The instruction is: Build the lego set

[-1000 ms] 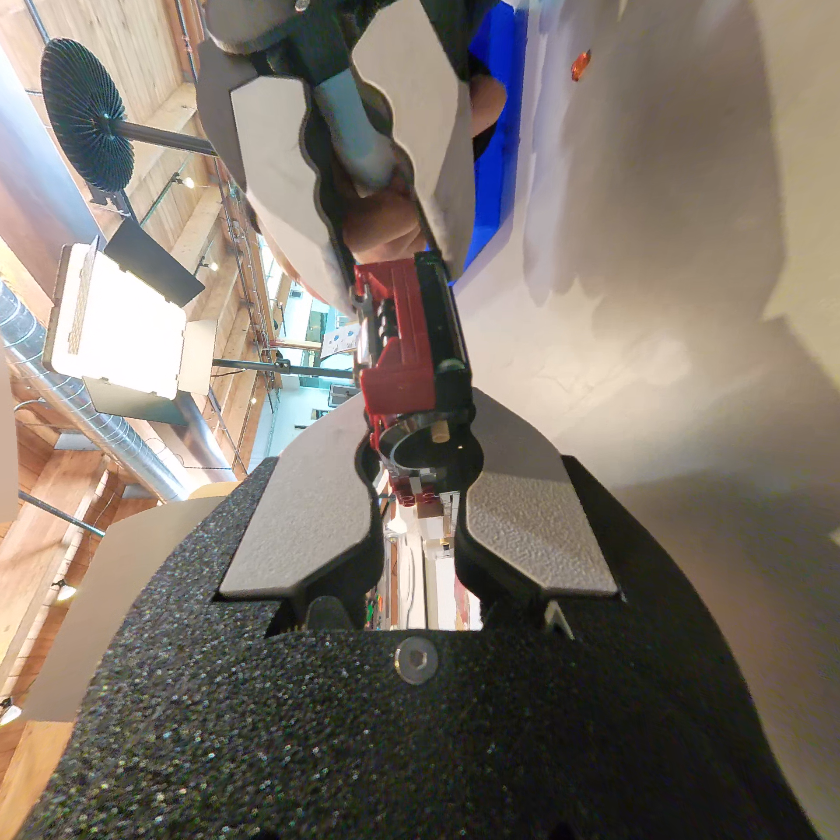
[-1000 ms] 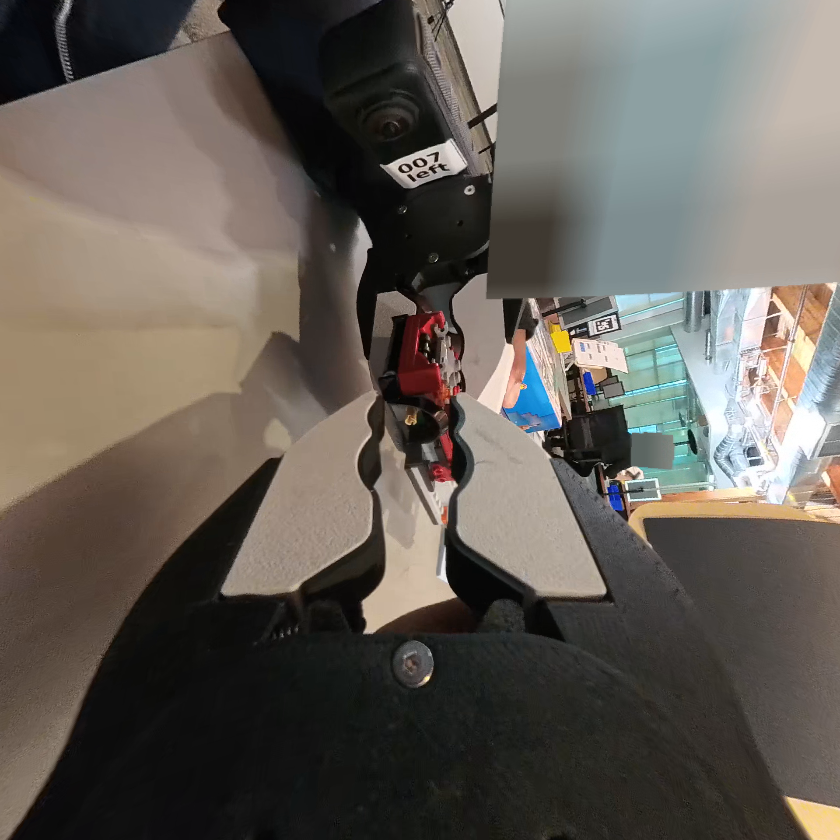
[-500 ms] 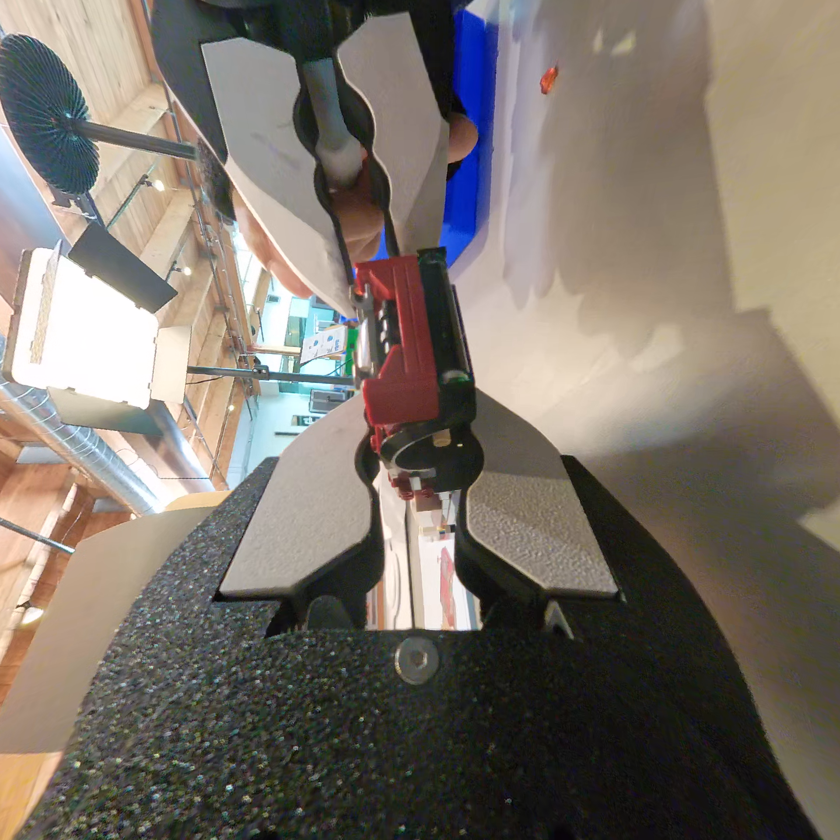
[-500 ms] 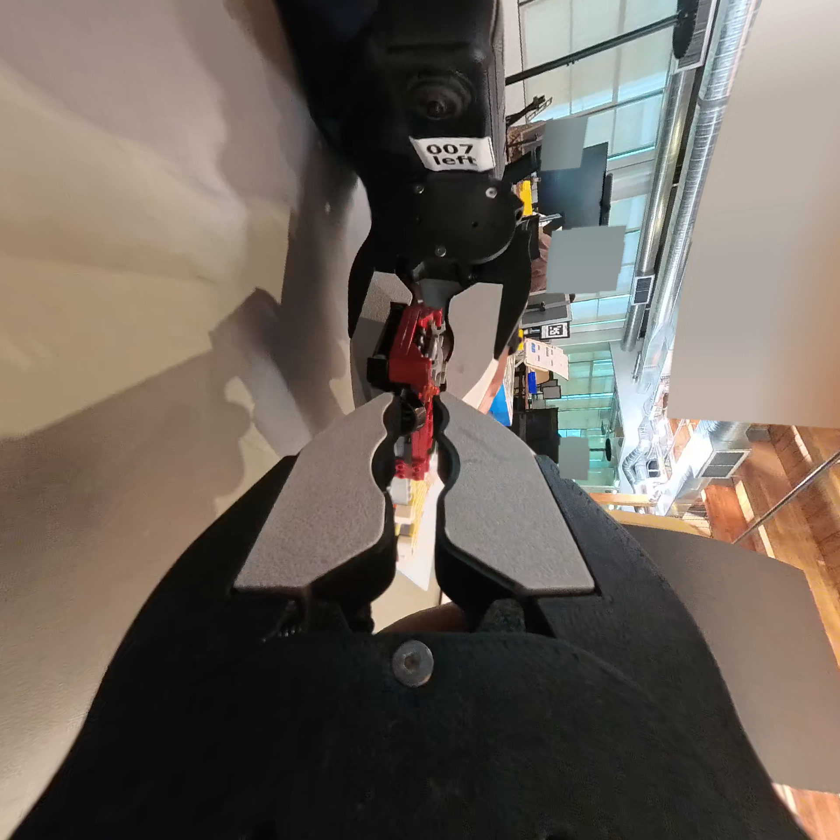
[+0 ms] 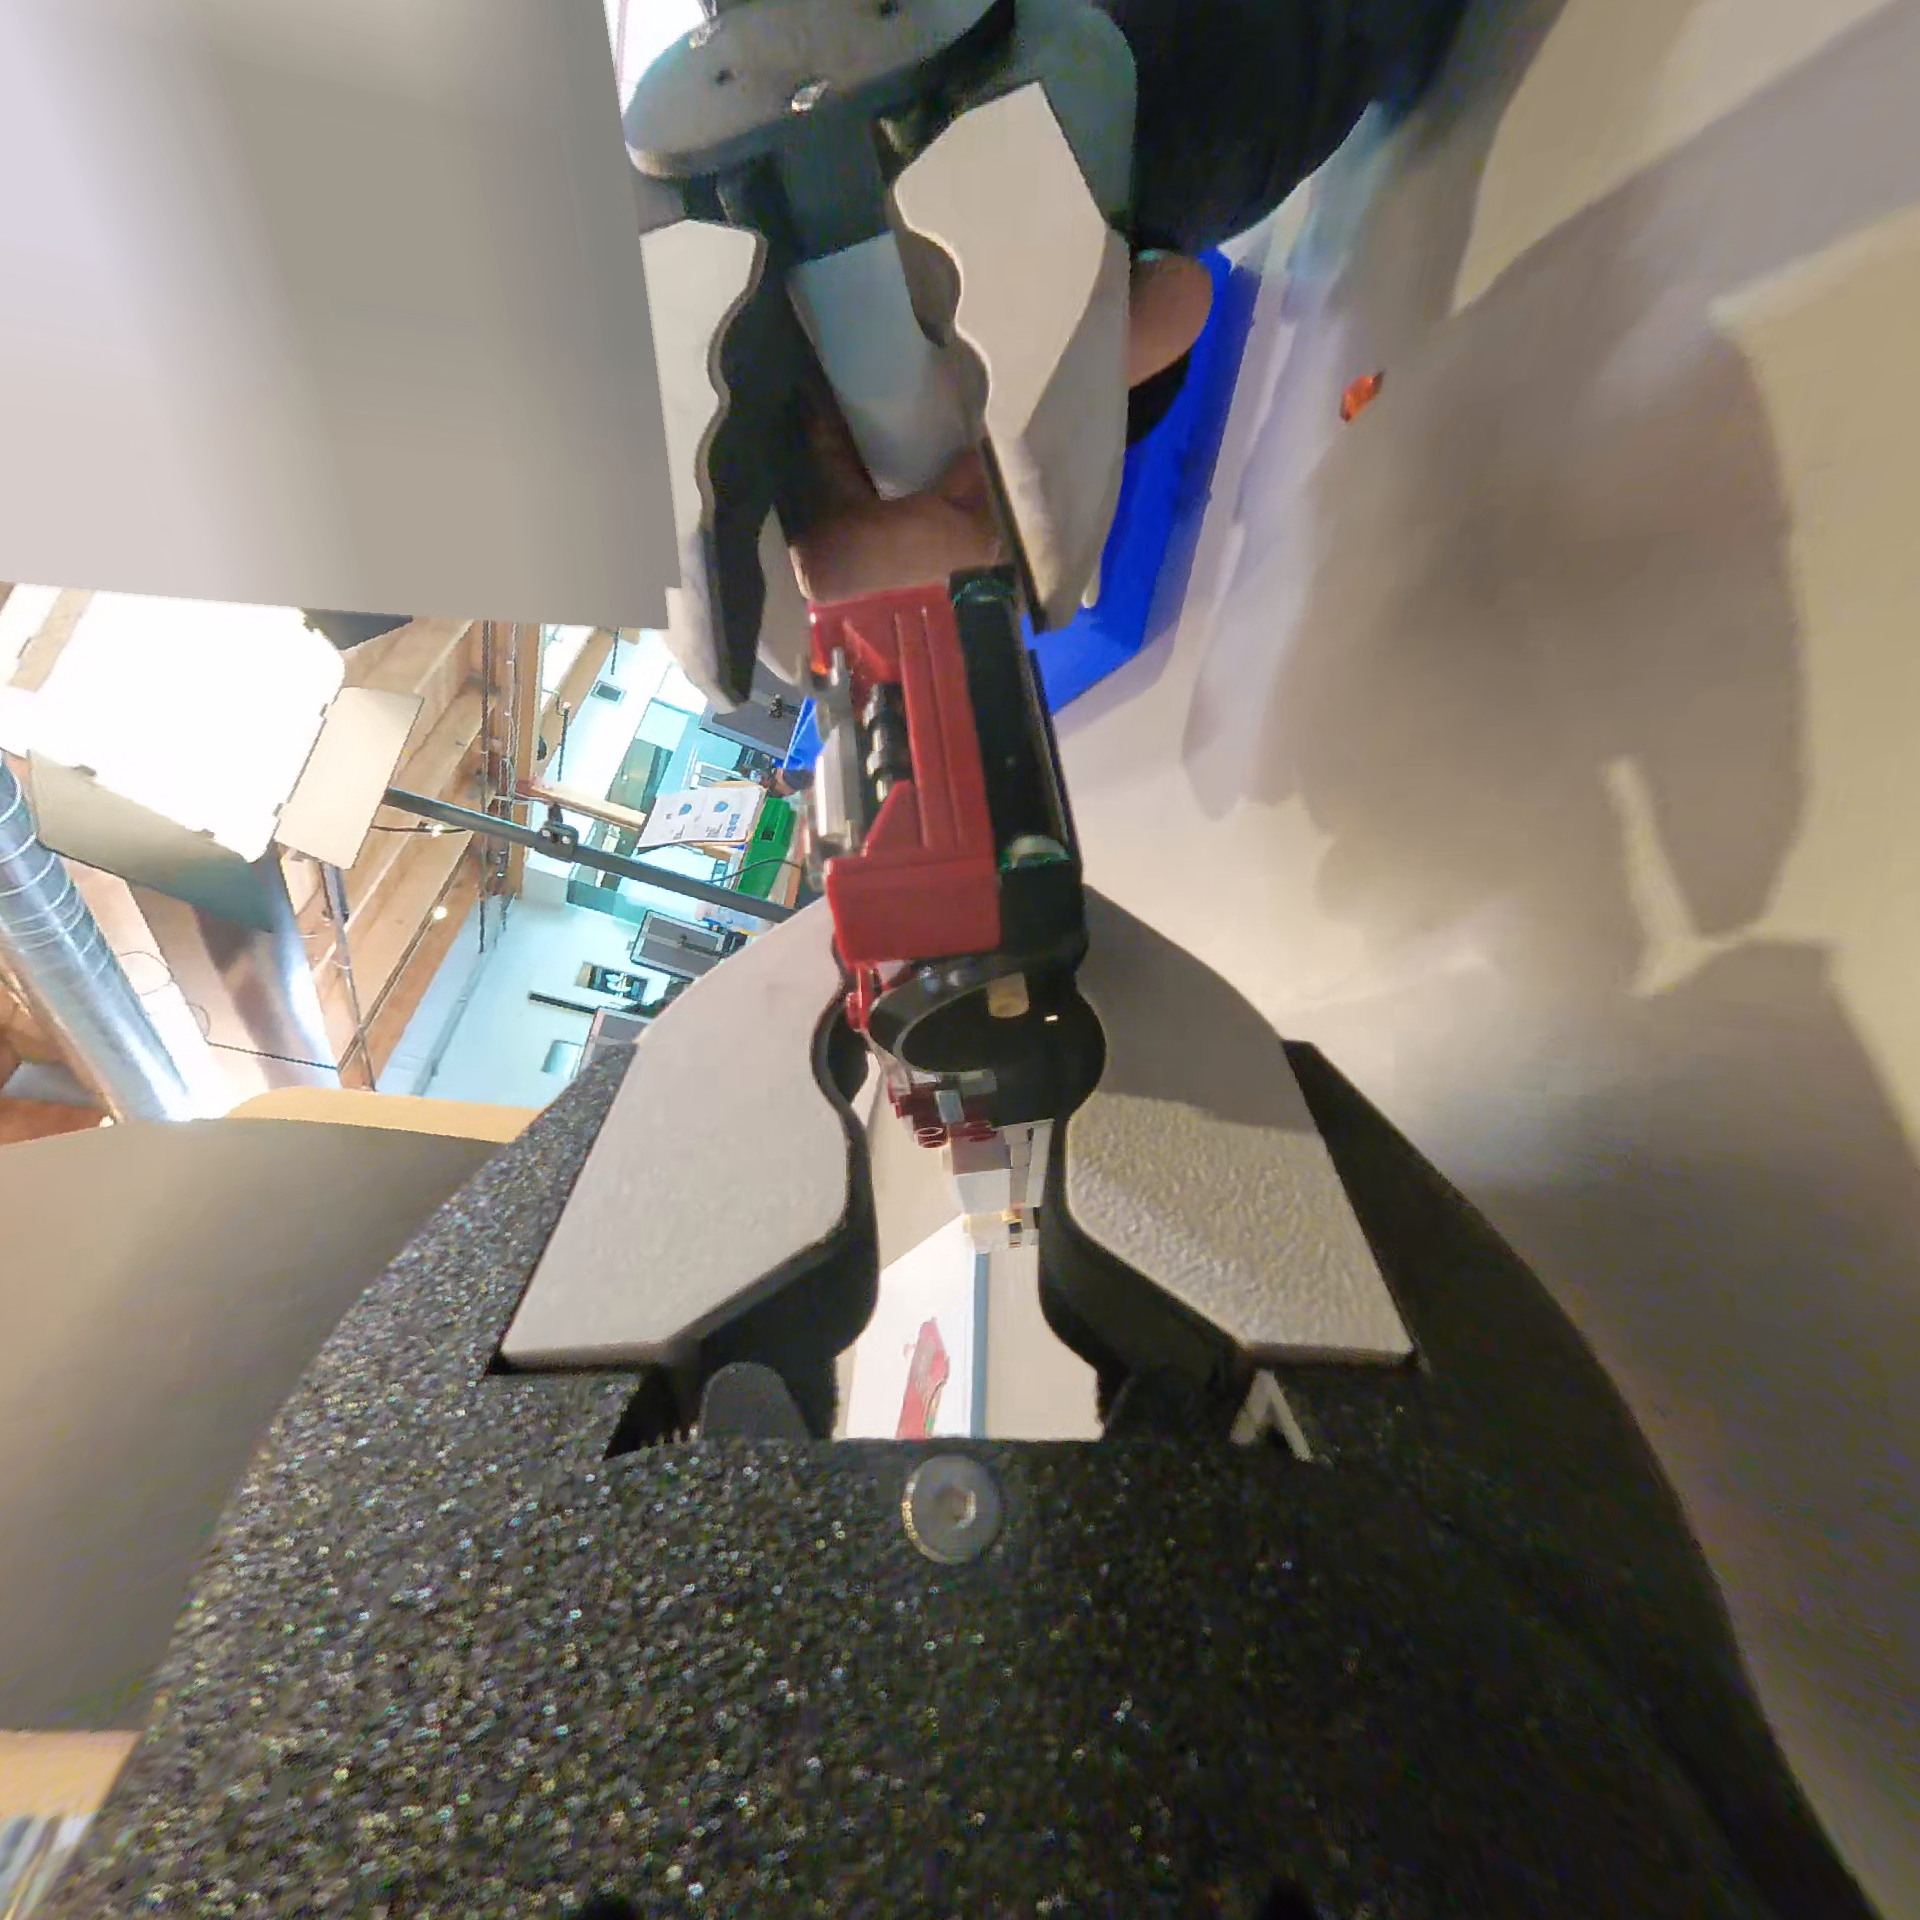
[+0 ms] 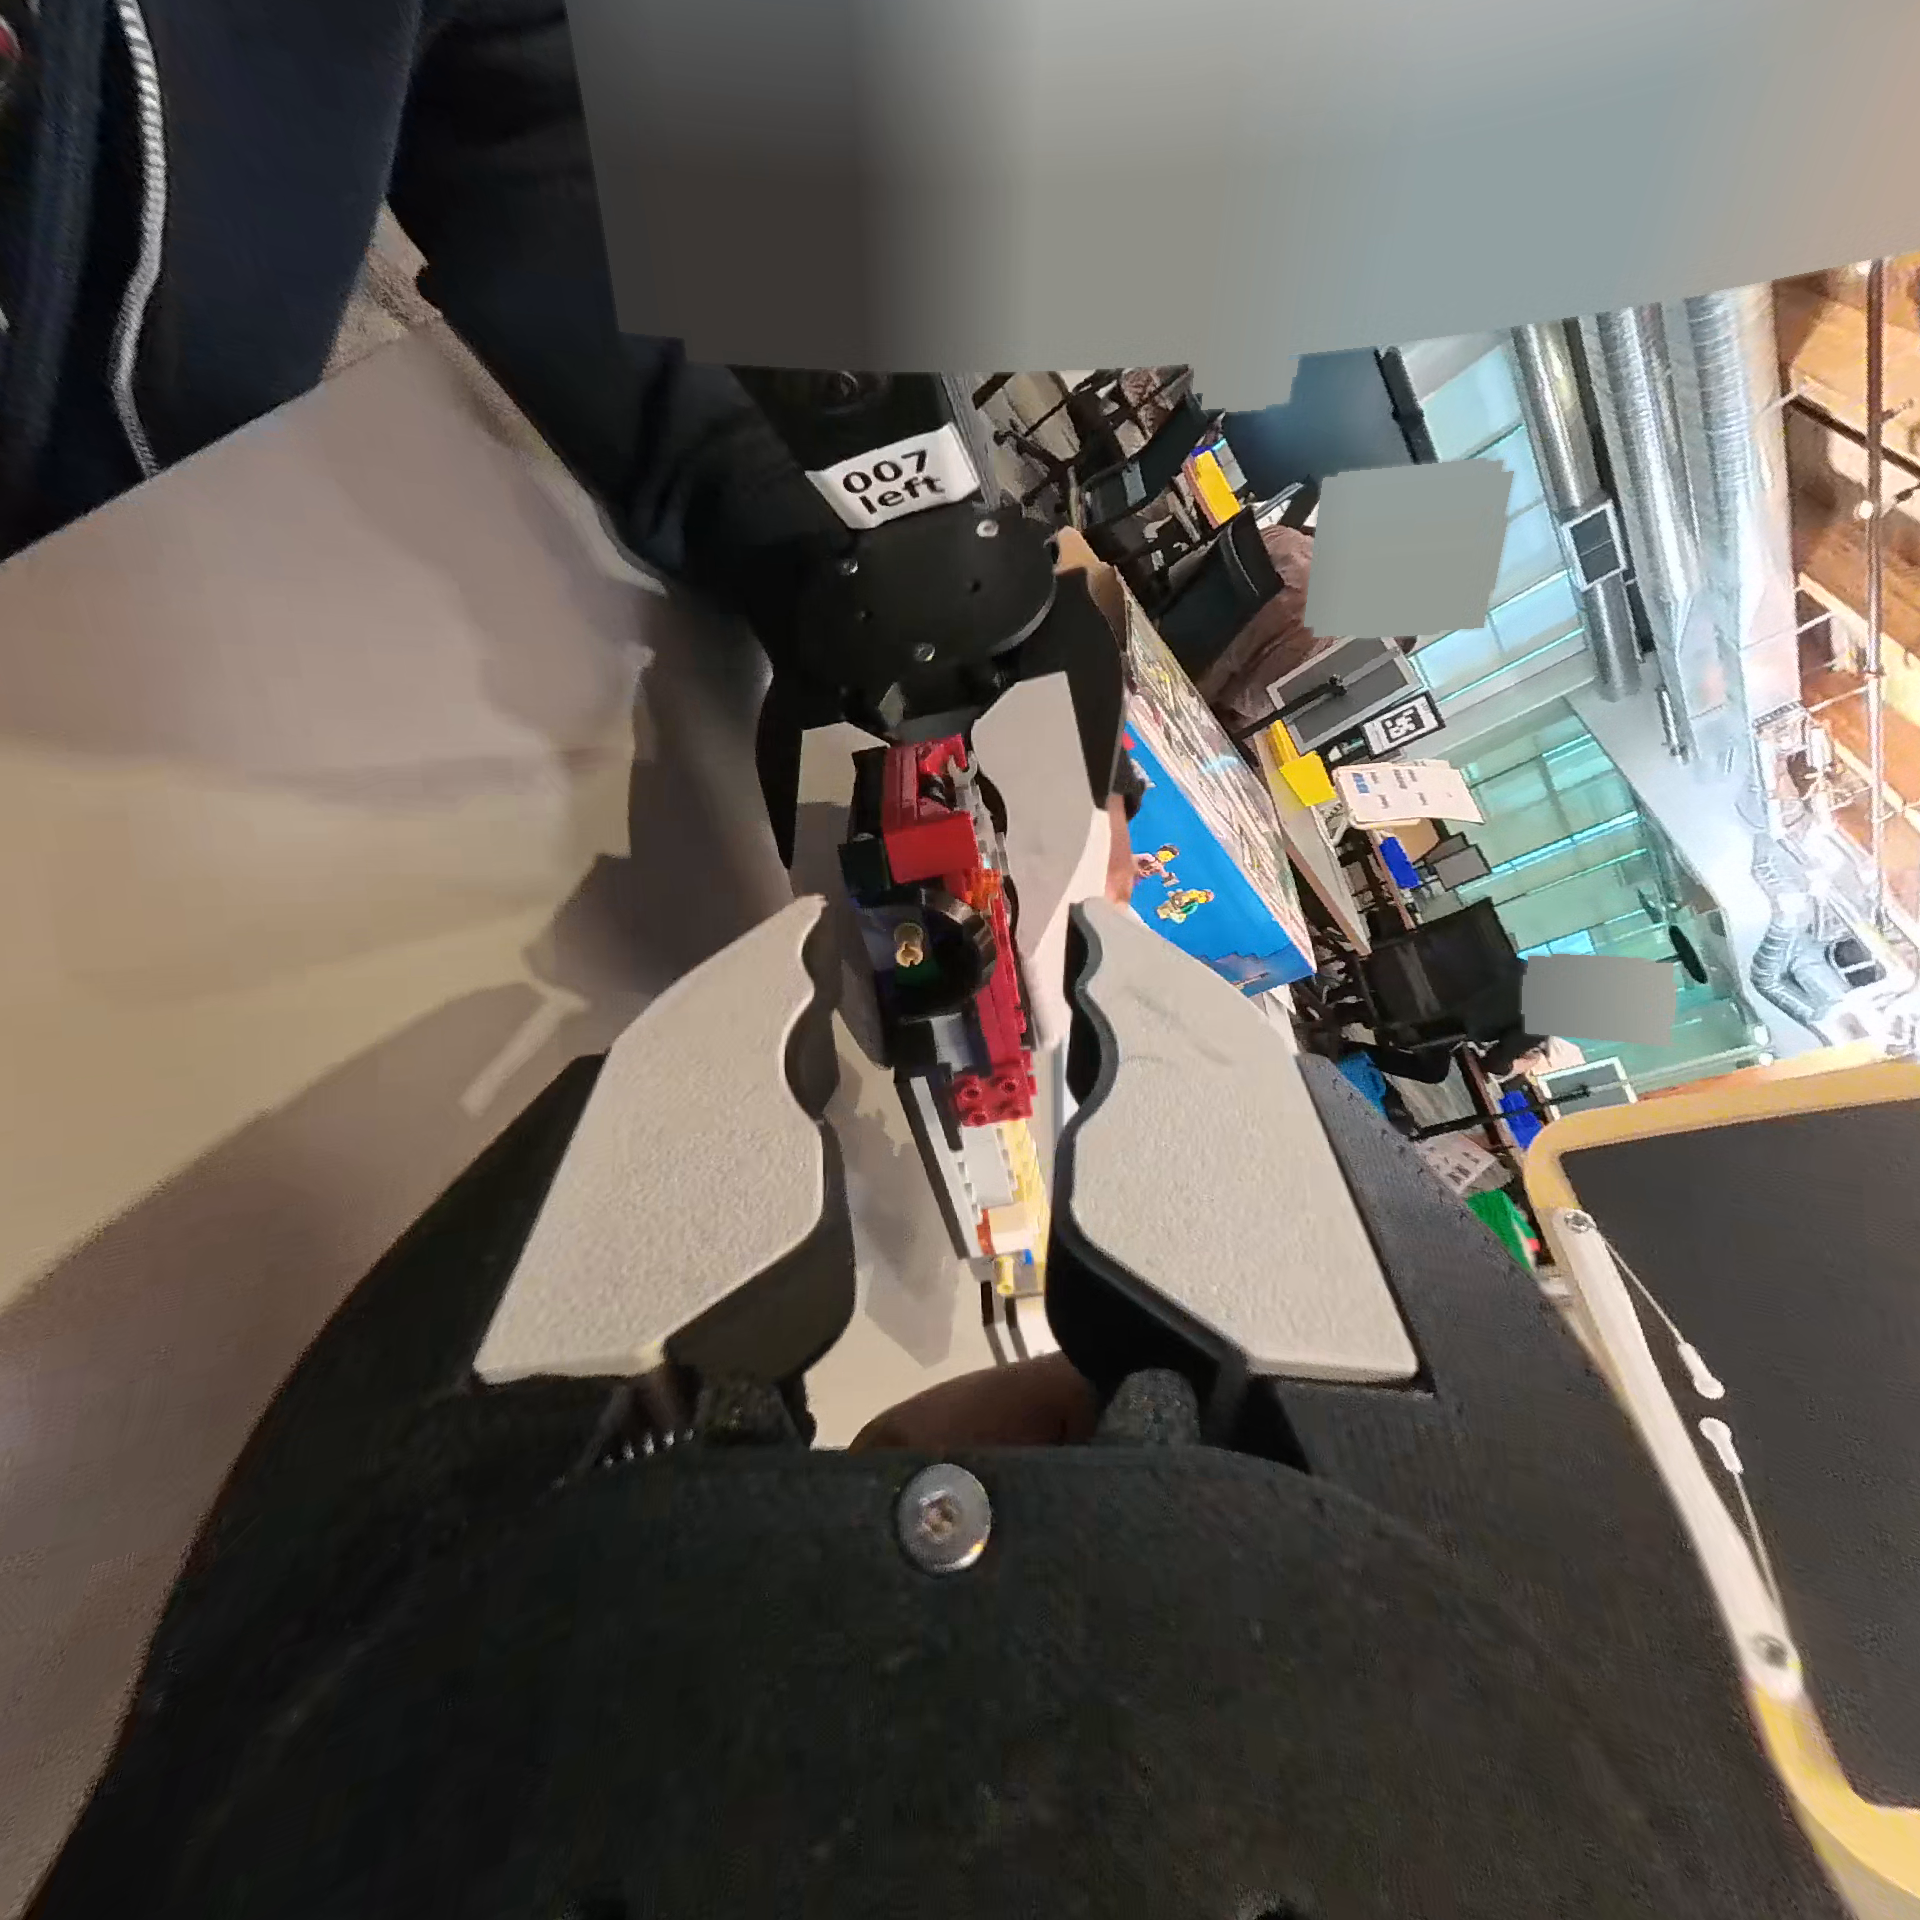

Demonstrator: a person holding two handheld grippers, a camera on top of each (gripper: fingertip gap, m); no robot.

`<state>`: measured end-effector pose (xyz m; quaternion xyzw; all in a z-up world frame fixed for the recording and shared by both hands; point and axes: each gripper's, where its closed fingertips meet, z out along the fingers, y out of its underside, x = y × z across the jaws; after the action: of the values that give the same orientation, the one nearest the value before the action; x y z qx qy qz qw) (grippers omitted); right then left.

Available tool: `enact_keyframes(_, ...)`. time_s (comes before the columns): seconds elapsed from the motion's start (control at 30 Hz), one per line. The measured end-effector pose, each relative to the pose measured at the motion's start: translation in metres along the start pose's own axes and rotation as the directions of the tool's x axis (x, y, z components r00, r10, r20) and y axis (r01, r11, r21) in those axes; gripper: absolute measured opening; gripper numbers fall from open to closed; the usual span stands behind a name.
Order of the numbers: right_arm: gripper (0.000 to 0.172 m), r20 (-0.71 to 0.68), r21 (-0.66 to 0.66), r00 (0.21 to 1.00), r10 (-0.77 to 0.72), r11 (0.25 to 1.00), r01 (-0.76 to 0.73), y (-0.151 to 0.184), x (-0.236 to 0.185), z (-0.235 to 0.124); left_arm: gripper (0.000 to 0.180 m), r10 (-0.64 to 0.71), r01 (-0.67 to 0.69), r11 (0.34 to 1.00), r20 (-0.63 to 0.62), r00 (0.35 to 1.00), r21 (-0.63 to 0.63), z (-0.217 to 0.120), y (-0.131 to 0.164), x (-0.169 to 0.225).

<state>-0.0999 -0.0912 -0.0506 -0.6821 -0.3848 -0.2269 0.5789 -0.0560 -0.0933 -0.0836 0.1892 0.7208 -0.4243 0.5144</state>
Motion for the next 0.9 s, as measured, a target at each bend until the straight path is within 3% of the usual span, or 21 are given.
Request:
enact_keyframes(0.2, 0.042, 0.042, 0.018, 0.999, 0.001, 1.000, -0.002, -0.006, -0.009, 0.001, 0.033, -0.009, 0.009, 1.000, -0.029, 1.000, 0.017, 0.001, -0.004, 0.005)
enact_keyframes(0.4, 0.027, 0.029, 0.010, 0.999, -0.045, 0.999, 0.045, -0.007, -0.011, 0.002, 0.033, -0.024, 0.025, 0.999, -0.048, 0.999, 0.024, 0.000, -0.004, 0.007)
enact_keyframes(0.9, 0.025, 0.021, 0.002, 0.996, -0.087, 0.996, 0.087, -0.006, -0.013, 0.004, 0.033, -0.049, 0.051, 0.999, -0.081, 0.995, 0.018, 0.000, -0.004, 0.010)
